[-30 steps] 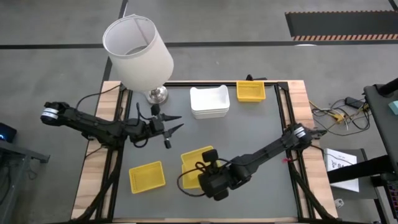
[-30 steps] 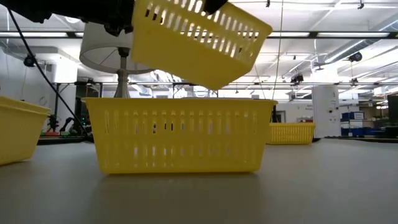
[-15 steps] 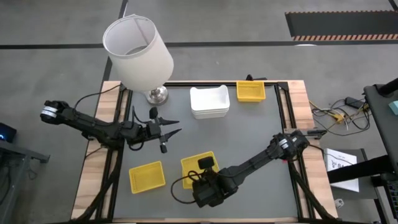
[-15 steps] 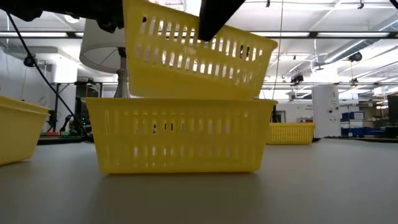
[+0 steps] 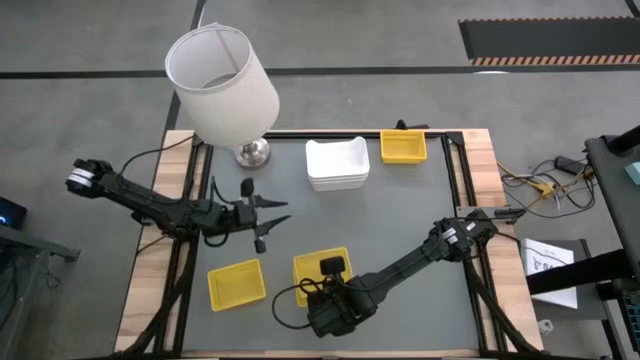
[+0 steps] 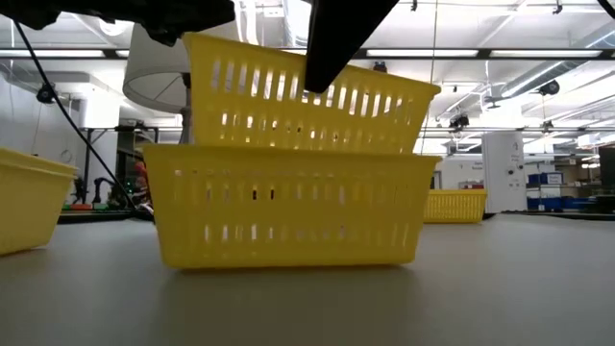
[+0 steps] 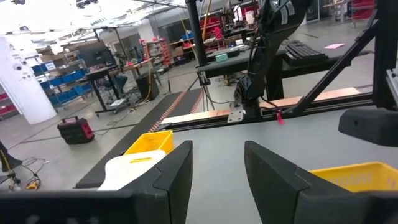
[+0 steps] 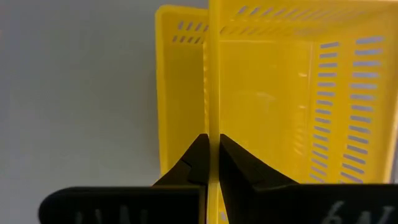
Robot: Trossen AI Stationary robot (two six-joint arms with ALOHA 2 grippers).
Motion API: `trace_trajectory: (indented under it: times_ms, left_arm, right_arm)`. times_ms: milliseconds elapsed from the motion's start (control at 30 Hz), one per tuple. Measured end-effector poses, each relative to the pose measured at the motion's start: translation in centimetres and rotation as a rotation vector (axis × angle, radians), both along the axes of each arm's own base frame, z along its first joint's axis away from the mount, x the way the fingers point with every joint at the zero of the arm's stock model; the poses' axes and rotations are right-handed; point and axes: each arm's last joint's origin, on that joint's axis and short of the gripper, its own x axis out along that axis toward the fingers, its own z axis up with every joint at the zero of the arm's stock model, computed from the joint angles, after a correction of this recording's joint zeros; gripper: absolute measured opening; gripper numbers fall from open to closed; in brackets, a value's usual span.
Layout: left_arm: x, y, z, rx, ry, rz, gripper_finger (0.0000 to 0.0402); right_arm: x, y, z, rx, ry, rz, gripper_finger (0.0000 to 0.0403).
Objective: Stack baskets by color
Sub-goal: Stack the yellow basket on the other yellow basket
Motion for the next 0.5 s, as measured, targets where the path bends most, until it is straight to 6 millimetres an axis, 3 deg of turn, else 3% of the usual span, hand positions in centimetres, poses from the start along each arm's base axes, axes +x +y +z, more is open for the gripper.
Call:
trace_trajectory:
  times_ms: [500]
  left_arm:
    - [0.0, -0.02, 0.0, -0.018, -0.004, -0.001, 0.0129]
  right_arm:
    - [0.19, 0.36, 0.01, 0.058, -0.011, 0.004, 0.0013]
